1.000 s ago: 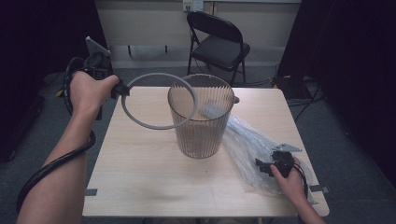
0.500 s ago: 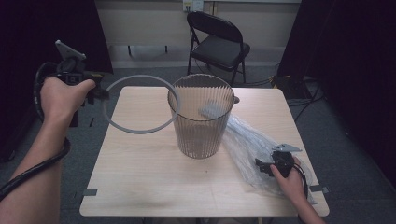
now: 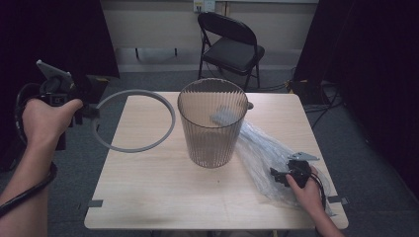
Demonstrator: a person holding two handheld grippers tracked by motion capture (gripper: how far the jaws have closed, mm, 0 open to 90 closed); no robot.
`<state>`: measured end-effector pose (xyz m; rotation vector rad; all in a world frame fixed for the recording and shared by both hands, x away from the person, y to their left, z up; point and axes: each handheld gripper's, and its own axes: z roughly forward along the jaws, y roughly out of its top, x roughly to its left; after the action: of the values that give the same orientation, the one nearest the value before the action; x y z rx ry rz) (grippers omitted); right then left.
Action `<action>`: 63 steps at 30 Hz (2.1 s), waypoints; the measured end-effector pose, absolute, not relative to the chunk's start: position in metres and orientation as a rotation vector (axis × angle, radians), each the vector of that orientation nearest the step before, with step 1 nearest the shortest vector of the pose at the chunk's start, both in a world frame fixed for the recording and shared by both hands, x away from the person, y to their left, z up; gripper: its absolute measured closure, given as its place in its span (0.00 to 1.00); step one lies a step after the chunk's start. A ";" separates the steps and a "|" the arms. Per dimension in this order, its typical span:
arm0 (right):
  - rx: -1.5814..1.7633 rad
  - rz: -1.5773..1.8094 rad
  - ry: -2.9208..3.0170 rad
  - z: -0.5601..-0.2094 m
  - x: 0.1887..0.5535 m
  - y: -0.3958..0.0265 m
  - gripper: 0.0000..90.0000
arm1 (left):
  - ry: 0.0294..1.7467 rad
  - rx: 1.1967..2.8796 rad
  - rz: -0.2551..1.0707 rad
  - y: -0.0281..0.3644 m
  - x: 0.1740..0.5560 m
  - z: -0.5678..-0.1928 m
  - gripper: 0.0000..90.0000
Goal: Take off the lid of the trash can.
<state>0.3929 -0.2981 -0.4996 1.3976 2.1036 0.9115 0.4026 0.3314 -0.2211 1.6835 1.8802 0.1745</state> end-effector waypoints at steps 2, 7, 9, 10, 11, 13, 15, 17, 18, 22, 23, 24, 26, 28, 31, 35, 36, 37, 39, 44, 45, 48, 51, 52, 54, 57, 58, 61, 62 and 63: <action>1.398 0.911 2.104 -0.500 0.393 -0.298 0.14 | 1.888 1.689 0.167 0.333 0.402 -0.228 0.93; 1.397 0.912 2.104 -0.500 0.393 -0.298 0.14 | 1.908 1.682 0.158 0.335 0.403 -0.247 0.93; 1.398 0.912 2.103 -0.500 0.393 -0.298 0.14 | 1.918 1.682 0.144 0.336 0.403 -0.256 0.93; 1.397 0.912 2.104 -0.500 0.393 -0.298 0.14 | 1.921 1.685 0.145 0.336 0.403 -0.259 0.93; 1.397 0.911 2.104 -0.500 0.393 -0.298 0.14 | 1.916 1.682 0.146 0.336 0.402 -0.263 0.93; 1.397 0.911 2.104 -0.500 0.393 -0.298 0.14 | 1.922 1.691 0.136 0.336 0.402 -0.272 0.93; 1.398 0.912 2.104 -0.500 0.393 -0.298 0.14 | 1.928 1.704 0.142 0.336 0.401 -0.281 0.93; 1.397 0.912 2.104 -0.500 0.393 -0.298 0.14 | 1.928 1.687 0.145 0.335 0.401 -0.290 0.93; 1.398 0.912 2.103 -0.500 0.393 -0.298 0.14 | 1.927 1.699 0.131 0.335 0.401 -0.295 0.93; 1.397 0.912 2.103 -0.500 0.393 -0.298 0.14 | 1.930 1.704 0.117 0.329 0.400 -0.315 0.93; 1.398 0.912 2.102 -0.500 0.393 -0.298 0.14 | 1.926 1.731 0.115 0.328 0.400 -0.319 0.93; 1.397 0.912 2.103 -0.500 0.393 -0.298 0.14 | 1.923 1.742 0.107 0.327 0.400 -0.322 0.93; 1.400 0.911 2.103 -0.500 0.393 -0.298 0.14 | 1.917 1.736 0.100 0.323 0.400 -0.329 0.93; 1.400 0.912 2.103 -0.500 0.393 -0.298 0.14 | 1.916 1.748 0.099 0.321 0.400 -0.335 0.93; 1.399 0.911 2.104 -0.500 0.393 -0.298 0.14 | 1.912 1.757 0.097 0.317 0.399 -0.345 0.93; 1.399 0.911 2.104 -0.500 0.393 -0.298 0.14 | 1.912 1.765 0.088 0.314 0.398 -0.360 0.93; 1.399 0.911 2.104 -0.500 0.393 -0.298 0.14 | 1.912 1.766 0.091 0.313 0.398 -0.362 0.93; 1.399 0.911 2.104 -0.500 0.393 -0.298 0.14 | 1.917 1.769 0.079 0.312 0.398 -0.365 0.93; 1.399 0.911 2.104 -0.500 0.393 -0.298 0.14 | 1.919 1.778 0.079 0.309 0.397 -0.374 0.93; 1.398 0.911 2.104 -0.500 0.393 -0.298 0.14 | 1.918 1.785 0.062 0.306 0.396 -0.388 0.93; 1.399 0.911 2.104 -0.500 0.393 -0.298 0.14 | 1.915 1.789 0.054 0.305 0.395 -0.391 0.93; 1.398 0.911 2.104 -0.500 0.393 -0.298 0.14 | 1.910 1.809 0.053 0.302 0.394 -0.399 0.93; 1.399 0.911 2.105 -0.500 0.393 -0.298 0.14 | 1.912 1.813 0.059 0.298 0.394 -0.405 0.93; 1.398 0.911 2.105 -0.500 0.393 -0.298 0.14 | 1.913 1.809 0.067 0.296 0.394 -0.407 0.93; 1.398 0.911 2.105 -0.500 0.393 -0.298 0.14 | 1.914 1.806 0.067 0.293 0.394 -0.411 0.93; 1.398 0.911 2.104 -0.500 0.393 -0.298 0.14 | 1.912 1.832 0.067 0.291 0.395 -0.416 0.93; 1.398 0.911 2.104 -0.500 0.393 -0.298 0.14 | 1.911 1.832 0.066 0.290 0.395 -0.419 0.93; 1.398 0.911 2.104 -0.500 0.393 -0.298 0.14 | 1.911 1.843 0.052 0.288 0.394 -0.426 0.93; 1.397 0.911 2.105 -0.500 0.393 -0.298 0.14 | 1.913 1.842 0.051 0.288 0.394 -0.428 0.93; 1.397 0.911 2.105 -0.500 0.393 -0.298 0.14 | 1.914 1.843 0.054 0.287 0.394 -0.429 0.93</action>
<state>0.3926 -0.2980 -0.4996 1.3968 2.1048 0.9109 0.3941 0.2873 -0.4293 1.8432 1.9142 0.0542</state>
